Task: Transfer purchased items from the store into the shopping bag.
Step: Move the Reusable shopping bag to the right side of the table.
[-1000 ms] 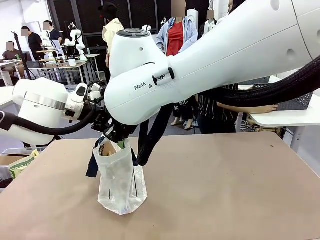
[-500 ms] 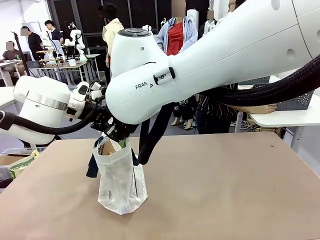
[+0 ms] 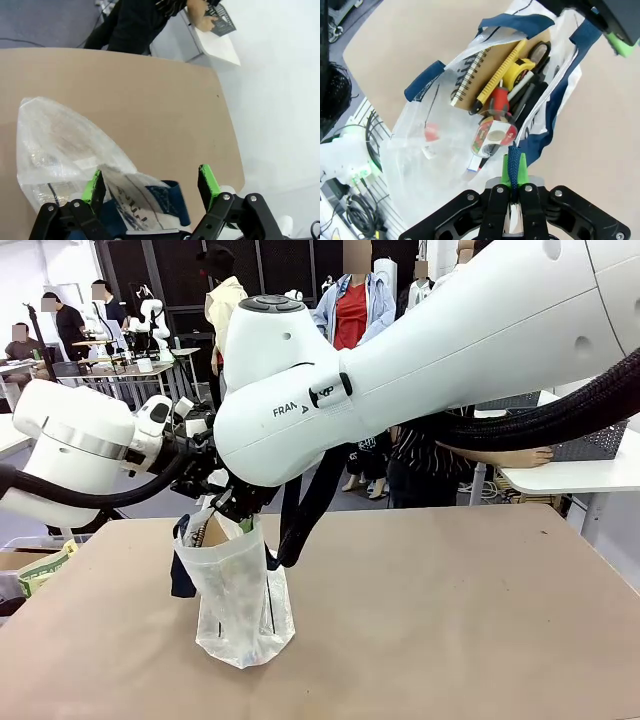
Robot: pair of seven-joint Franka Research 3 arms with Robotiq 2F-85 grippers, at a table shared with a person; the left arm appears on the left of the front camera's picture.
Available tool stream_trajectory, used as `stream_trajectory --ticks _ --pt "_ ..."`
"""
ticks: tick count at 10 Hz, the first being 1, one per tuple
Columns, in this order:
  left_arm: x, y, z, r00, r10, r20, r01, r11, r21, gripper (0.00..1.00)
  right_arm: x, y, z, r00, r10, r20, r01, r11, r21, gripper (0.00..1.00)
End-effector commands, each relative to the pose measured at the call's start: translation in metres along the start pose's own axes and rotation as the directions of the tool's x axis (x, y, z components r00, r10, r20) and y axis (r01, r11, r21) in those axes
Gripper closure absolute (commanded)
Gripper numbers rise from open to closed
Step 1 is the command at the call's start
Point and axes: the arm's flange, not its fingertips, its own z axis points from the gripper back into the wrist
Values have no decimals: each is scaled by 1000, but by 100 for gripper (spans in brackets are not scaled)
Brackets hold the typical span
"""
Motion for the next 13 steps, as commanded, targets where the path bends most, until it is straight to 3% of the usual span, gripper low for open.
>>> stream_trajectory --ticks 1,5,9,13 --pt "-3 -6 1 1000 11 -26 -10 999 42 4 1 1 -1 1000 -2 -2 2 999 -36 100" --pt "-7 -25 24 996 -82 38 79 995 67 4 2 0 -3 1000 -7 -8 7 999 -48 100" --pt "-11 -35 46 992 -101 71 92 988 122 4 1 -1 -3 1000 -16 -11 15 999 -45 100" --pt "-18 -18 78 985 -17 174 -30 963 267 4 1 -3 -4 1000 -15 -17 14 999 -42 100"
